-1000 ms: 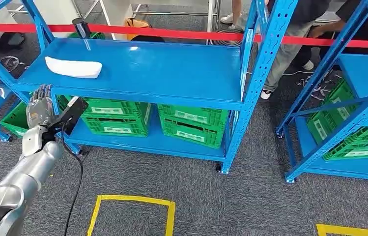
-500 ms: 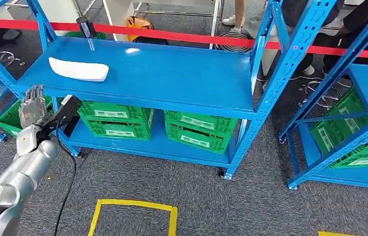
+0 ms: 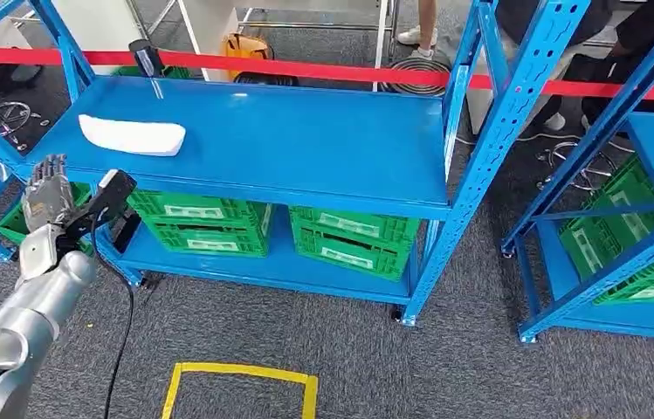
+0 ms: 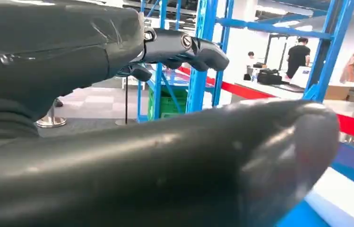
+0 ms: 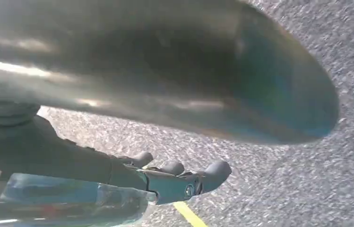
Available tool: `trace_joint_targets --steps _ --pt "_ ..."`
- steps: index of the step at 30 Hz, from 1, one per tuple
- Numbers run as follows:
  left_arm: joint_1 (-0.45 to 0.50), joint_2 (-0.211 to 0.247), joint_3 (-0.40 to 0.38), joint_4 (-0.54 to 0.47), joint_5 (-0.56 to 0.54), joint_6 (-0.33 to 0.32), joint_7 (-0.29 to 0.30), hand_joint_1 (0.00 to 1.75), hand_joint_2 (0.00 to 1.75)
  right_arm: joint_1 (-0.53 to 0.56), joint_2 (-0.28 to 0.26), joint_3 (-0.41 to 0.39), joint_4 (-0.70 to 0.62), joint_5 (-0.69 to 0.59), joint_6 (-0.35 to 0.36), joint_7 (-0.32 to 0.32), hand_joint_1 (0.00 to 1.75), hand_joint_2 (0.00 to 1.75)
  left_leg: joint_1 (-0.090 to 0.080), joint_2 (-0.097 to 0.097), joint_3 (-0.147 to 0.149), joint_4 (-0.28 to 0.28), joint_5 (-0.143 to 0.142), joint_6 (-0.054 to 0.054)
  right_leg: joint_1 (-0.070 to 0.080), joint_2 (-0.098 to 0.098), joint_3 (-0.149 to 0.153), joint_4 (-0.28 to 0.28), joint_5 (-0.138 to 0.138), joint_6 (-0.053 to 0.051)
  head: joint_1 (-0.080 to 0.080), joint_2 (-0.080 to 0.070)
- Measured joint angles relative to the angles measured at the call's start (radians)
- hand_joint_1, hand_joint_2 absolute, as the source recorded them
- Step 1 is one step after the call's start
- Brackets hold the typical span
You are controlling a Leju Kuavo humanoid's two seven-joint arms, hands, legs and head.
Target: Take the parts from the cabinet and place them on the table.
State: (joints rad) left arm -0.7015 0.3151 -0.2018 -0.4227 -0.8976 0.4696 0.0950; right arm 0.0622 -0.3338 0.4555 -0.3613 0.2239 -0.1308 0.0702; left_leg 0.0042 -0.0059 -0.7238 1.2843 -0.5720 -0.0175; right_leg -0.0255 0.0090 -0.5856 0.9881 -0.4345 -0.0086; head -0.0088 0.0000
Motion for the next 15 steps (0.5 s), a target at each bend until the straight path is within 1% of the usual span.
trace_joint_targets --steps 1,2,3,4,5,6,7,9,10,11,12,13,14,15 --pt "0.004 0.001 0.002 0.002 0.000 0.000 0.000 0.00 0.00 0.000 0.001 0.003 -0.002 -0.003 0.000 0.002 0.00 0.00 0.005 0.001 -0.022 0.023 0.007 -0.002 -0.001 0.000 0.004 0.000 -0.004 0.001 0.000 0.000" --pt "0.006 0.001 0.003 0.003 -0.001 0.000 0.000 0.00 0.00 0.001 0.001 0.006 -0.003 -0.006 0.000 0.006 0.00 0.00 0.009 0.002 -0.021 0.003 0.032 -0.004 -0.001 0.001 0.009 0.000 -0.008 0.003 0.000 0.000" --pt "0.006 0.003 0.005 0.005 -0.003 0.000 0.000 0.00 0.00 0.001 0.001 0.014 -0.007 -0.013 0.000 0.010 0.00 0.00 0.013 0.005 0.005 -0.068 0.084 -0.003 -0.002 0.003 0.017 0.000 -0.013 0.006 0.000 0.000" --pt "0.005 0.005 0.008 0.005 -0.005 0.000 0.000 0.00 0.00 0.000 0.001 0.019 -0.011 -0.019 0.000 0.011 0.00 0.00 0.014 0.006 0.044 -0.156 0.137 -0.002 -0.002 0.003 0.025 0.000 -0.018 0.009 0.000 0.000" --pt "0.003 0.008 0.010 0.005 -0.009 0.000 -0.001 0.00 0.00 0.000 -0.001 0.023 -0.014 -0.027 0.000 0.013 0.00 0.00 0.014 0.006 0.083 -0.243 0.181 0.002 -0.002 0.004 0.032 0.000 -0.022 0.013 0.000 0.000" --pt "0.000 0.011 0.010 0.005 -0.013 0.000 -0.001 0.00 0.00 -0.001 -0.001 0.027 -0.015 -0.033 0.000 0.016 0.00 0.00 0.008 0.004 0.104 -0.274 0.169 0.005 0.006 0.004 0.032 0.000 -0.026 0.019 0.001 0.000" --pt "-0.004 0.011 0.011 0.005 -0.016 0.000 -0.001 0.00 0.00 -0.002 -0.002 0.033 -0.017 -0.038 -0.001 0.016 0.00 0.00 0.005 0.005 0.112 -0.291 0.164 0.011 0.008 0.004 0.028 0.001 -0.028 0.023 -0.001 0.000" --pt "-0.006 0.011 0.012 0.005 -0.027 -0.002 0.000 0.00 0.00 0.001 -0.005 0.042 -0.019 -0.048 -0.003 0.019 0.00 0.00 0.000 0.005 0.109 -0.286 0.159 0.020 0.006 0.002 0.028 -0.004 -0.030 0.033 0.001 0.000" --pt "-0.010 0.013 0.013 0.005 -0.032 -0.003 0.000 0.00 0.00 -0.001 -0.006 0.045 -0.019 -0.051 -0.005 0.019 0.00 0.00 0.000 0.004 0.112 -0.294 0.161 0.027 0.006 0.002 0.032 -0.006 -0.033 0.041 0.000 0.000" --pt "-0.013 0.012 0.012 0.005 -0.035 -0.004 0.000 0.00 0.00 -0.001 -0.008 0.047 -0.021 -0.055 -0.006 0.019 0.00 0.00 0.008 0.006 0.122 -0.306 0.166 0.036 0.003 -0.002 0.024 0.006 -0.040 0.043 0.000 0.000" --pt "-0.022 0.011 0.012 0.005 -0.042 -0.006 0.000 0.00 0.00 -0.002 -0.011 0.048 -0.022 -0.058 -0.007 0.019 0.00 0.00 0.005 0.005 0.126 -0.310 0.164 0.044 0.004 -0.003 0.000 0.052 -0.060 0.038 0.004 0.000" --pt "-0.030 0.010 0.012 0.005 -0.045 -0.009 0.000 0.00 0.00 -0.004 -0.011 0.050 -0.022 -0.060 -0.008 0.019 0.00 0.00 0.004 0.005 0.126 -0.309 0.163 0.049 0.004 -0.003 -0.040 0.126 -0.089 0.032 0.005 0.000" --pt "-0.032 0.006 0.012 0.005 -0.051 -0.010 0.000 0.00 0.00 -0.005 -0.012 0.055 -0.022 -0.063 -0.008 0.019 0.00 0.00 0.001 0.005 0.128 -0.309 0.161 0.053 0.004 -0.003 -0.088 0.213 -0.120 0.027 0.005 0.000" --pt "-0.032 0.004 0.012 0.005 -0.057 -0.010 0.000 0.00 0.00 -0.005 -0.012 0.060 -0.022 -0.068 -0.009 0.018 0.00 0.00 -0.002 0.004 0.129 -0.308 0.158 0.056 0.004 -0.003 -0.139 0.301 -0.144 0.026 0.005 0.000"
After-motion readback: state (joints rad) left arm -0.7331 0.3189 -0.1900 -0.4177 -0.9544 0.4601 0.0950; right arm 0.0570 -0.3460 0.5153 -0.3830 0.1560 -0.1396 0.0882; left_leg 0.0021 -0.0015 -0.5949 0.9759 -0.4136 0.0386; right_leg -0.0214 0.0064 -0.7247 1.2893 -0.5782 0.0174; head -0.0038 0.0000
